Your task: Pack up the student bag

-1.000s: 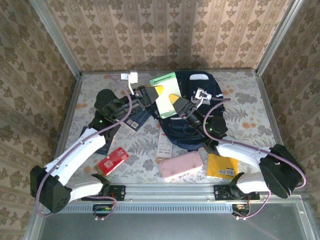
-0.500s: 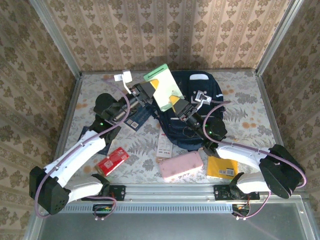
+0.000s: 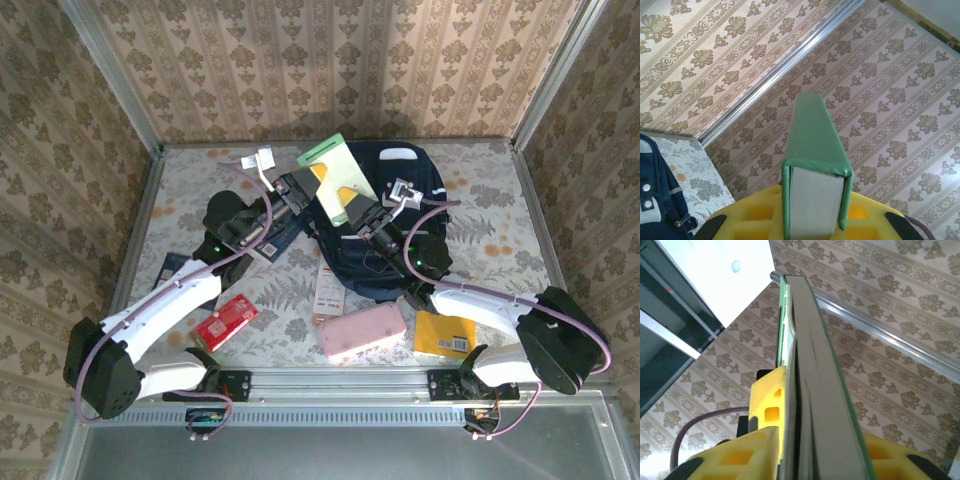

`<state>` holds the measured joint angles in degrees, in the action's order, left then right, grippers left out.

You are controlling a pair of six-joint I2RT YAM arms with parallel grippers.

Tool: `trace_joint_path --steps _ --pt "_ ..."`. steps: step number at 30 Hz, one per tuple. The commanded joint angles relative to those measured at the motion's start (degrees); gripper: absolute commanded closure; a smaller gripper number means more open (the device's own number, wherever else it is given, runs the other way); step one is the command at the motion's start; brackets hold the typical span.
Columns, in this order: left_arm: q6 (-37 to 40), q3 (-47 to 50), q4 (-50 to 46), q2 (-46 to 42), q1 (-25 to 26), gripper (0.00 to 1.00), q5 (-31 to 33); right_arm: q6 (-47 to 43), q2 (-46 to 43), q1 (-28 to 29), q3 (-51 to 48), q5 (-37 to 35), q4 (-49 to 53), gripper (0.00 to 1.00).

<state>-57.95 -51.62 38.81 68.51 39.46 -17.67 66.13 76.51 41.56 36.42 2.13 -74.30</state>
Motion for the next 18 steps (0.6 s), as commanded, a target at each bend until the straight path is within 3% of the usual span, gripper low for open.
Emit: trace_joint_path --steps 1,3,7,9,11,13,16,18 --pt "-0.38 -0.06 2.57 -1.01 0.09 1.0 1.37 -1.05 -0.35 0.01 1.64 -0.6 -2.34 0.88" --pt "1.51 -0.27 -0.26 -1.39 -0.03 0.95 1.24 -1.39 -0.7 -0.33 1.42 -0.11 -1.99 0.98" --pt "8.93 -1.61 -11.99 -4.08 -0.86 0.48 3.72 -6.26 -5.97 -1.11 -1.36 -2.26 6.71 1.0" --pt "14.03 -3.82 -20.06 -5.16 -1.85 0.35 4.64 -11.02 -11.41 -1.6 -2.1 -4.8 17.4 1.0" --pt "20.76 -7.51 -29.38 -5.12 -2.6 0.28 6.08 -18.08 -18.87 -2.16 0.67 -9.35 38.44 1.0" --pt "27.69 -12.37 -38.17 -2.96 -2.55 0.25 7.2 -26.27 -23.37 -2.27 3.36 -13.99 51.69 1.0" --pt "34.71 -21.84 -51.34 4.71 -2.57 0.24 6.85 -33.19 -27.81 -2.82 7.0 -24.11 67.32 1.0" --pt "39.91 -28.55 -59.59 10.84 -2.59 0.23 4.62 -33.93 -29.19 -4.63 9.19 -26.1 74.66 1.0"
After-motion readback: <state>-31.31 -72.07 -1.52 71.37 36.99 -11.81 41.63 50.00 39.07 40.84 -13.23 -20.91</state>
